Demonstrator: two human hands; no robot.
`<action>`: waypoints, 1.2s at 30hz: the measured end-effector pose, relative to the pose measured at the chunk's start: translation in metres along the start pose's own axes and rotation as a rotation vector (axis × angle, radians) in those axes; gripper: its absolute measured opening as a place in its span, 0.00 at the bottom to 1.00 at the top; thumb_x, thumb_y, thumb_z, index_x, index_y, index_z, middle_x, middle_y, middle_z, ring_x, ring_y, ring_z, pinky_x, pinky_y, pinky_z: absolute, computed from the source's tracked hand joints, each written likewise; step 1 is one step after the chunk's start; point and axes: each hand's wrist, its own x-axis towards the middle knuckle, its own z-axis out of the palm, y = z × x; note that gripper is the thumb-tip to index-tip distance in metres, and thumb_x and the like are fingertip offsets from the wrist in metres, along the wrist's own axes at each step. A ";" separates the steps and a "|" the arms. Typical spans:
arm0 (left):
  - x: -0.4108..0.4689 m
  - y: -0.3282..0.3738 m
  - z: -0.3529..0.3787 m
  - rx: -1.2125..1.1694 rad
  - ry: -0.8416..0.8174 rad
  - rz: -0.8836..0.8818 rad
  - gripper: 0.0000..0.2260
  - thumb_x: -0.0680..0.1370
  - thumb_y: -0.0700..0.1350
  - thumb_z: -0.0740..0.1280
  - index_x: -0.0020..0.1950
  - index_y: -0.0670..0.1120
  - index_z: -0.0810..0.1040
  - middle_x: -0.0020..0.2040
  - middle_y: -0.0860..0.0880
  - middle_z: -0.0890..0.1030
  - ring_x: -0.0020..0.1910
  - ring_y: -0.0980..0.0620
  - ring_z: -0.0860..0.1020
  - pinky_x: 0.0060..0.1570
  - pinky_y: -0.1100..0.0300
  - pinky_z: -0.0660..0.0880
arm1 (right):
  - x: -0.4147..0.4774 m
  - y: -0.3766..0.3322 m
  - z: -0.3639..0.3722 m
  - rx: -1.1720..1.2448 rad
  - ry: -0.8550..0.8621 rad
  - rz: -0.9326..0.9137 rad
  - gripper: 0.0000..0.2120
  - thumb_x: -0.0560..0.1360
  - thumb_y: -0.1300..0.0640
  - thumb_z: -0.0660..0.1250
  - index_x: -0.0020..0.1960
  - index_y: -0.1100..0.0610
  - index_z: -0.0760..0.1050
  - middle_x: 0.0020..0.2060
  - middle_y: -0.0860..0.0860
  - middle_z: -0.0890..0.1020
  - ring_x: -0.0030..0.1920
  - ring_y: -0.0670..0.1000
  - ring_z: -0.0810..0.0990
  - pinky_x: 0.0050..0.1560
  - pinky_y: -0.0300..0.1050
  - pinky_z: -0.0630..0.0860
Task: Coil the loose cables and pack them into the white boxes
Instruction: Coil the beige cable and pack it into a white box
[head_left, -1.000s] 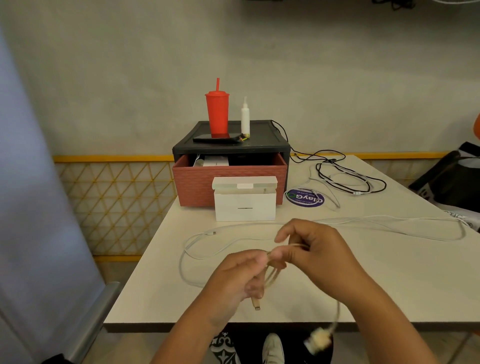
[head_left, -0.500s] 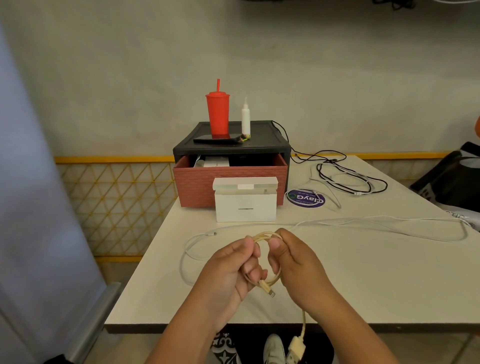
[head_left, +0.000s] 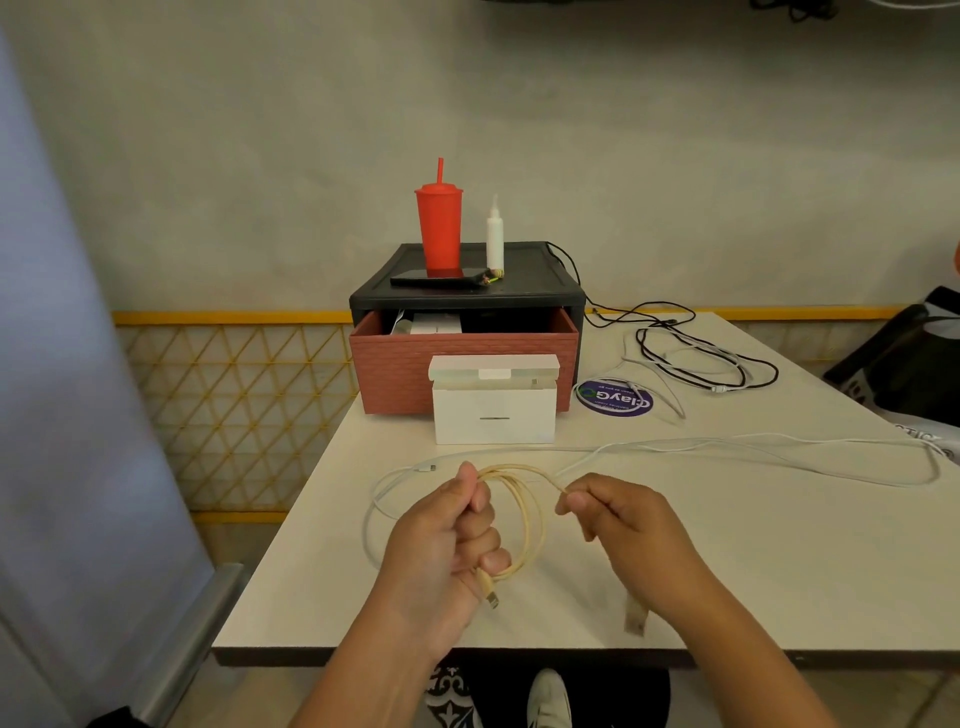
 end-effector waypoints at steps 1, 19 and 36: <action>0.000 0.002 -0.001 0.002 0.008 0.002 0.16 0.78 0.47 0.59 0.32 0.44 0.67 0.23 0.54 0.57 0.18 0.59 0.55 0.19 0.66 0.61 | -0.001 0.005 -0.002 -0.085 -0.016 0.009 0.14 0.78 0.59 0.62 0.35 0.46 0.74 0.26 0.42 0.74 0.34 0.39 0.73 0.36 0.29 0.67; 0.009 -0.003 0.003 -0.013 -0.035 -0.023 0.15 0.70 0.51 0.64 0.27 0.46 0.67 0.22 0.54 0.57 0.17 0.58 0.55 0.20 0.65 0.62 | -0.004 -0.014 0.013 1.024 0.097 0.470 0.09 0.77 0.63 0.59 0.41 0.62 0.76 0.28 0.52 0.76 0.26 0.44 0.75 0.27 0.33 0.74; 0.003 -0.014 0.001 0.337 -0.198 -0.117 0.15 0.78 0.46 0.59 0.32 0.44 0.70 0.24 0.51 0.59 0.20 0.57 0.58 0.27 0.62 0.70 | 0.043 -0.050 -0.040 0.333 0.462 -0.010 0.11 0.78 0.58 0.60 0.38 0.50 0.75 0.21 0.38 0.71 0.23 0.39 0.66 0.30 0.34 0.62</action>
